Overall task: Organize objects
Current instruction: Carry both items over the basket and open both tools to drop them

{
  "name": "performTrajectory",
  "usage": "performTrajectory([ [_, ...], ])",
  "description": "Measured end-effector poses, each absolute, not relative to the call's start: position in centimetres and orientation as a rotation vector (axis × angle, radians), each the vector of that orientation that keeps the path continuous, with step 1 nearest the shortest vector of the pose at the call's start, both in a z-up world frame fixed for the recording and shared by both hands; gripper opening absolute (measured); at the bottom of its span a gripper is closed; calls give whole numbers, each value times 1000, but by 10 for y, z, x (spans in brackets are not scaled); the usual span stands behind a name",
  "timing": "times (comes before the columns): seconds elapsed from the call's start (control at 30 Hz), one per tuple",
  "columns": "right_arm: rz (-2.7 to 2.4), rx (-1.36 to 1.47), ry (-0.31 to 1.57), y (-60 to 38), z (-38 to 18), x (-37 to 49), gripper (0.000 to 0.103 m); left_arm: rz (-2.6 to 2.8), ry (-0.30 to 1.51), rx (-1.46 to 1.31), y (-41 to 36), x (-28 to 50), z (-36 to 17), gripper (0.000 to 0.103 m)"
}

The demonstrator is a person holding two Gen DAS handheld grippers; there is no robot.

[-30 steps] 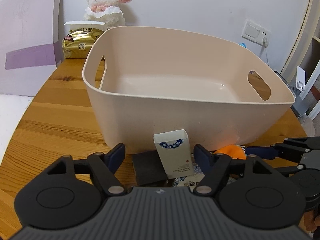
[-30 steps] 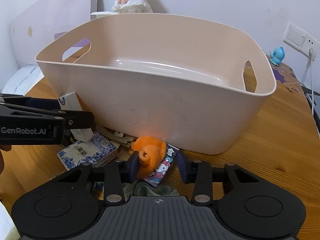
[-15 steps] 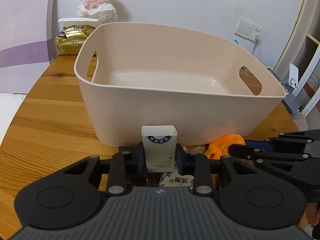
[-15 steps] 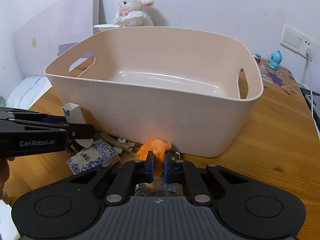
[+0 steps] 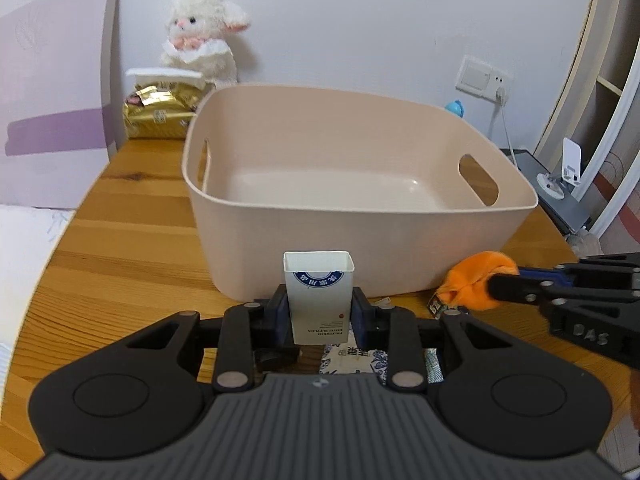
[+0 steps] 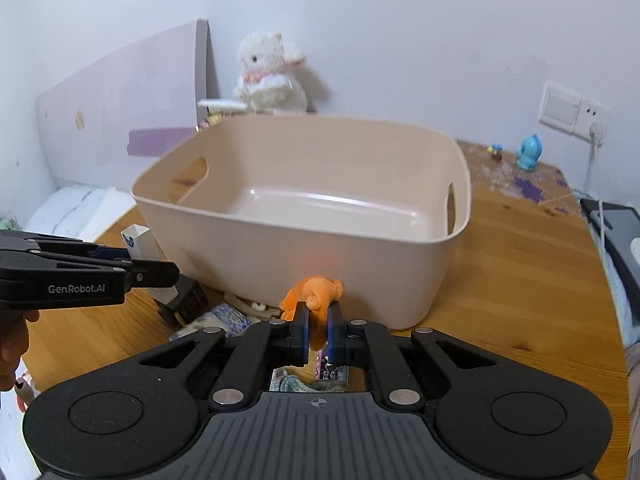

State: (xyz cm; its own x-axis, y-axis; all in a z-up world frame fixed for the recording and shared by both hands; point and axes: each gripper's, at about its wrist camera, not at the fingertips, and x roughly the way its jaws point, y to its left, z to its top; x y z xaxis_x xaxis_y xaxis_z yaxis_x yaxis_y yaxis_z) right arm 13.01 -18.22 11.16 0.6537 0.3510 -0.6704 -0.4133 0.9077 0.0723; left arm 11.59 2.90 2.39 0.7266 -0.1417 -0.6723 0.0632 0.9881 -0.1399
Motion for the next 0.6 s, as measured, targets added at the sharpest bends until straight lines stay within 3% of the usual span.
performTrajectory([
  [0.6,384,-30,555,-206,177,125,7,-107,590,-30,28,99,92,33],
])
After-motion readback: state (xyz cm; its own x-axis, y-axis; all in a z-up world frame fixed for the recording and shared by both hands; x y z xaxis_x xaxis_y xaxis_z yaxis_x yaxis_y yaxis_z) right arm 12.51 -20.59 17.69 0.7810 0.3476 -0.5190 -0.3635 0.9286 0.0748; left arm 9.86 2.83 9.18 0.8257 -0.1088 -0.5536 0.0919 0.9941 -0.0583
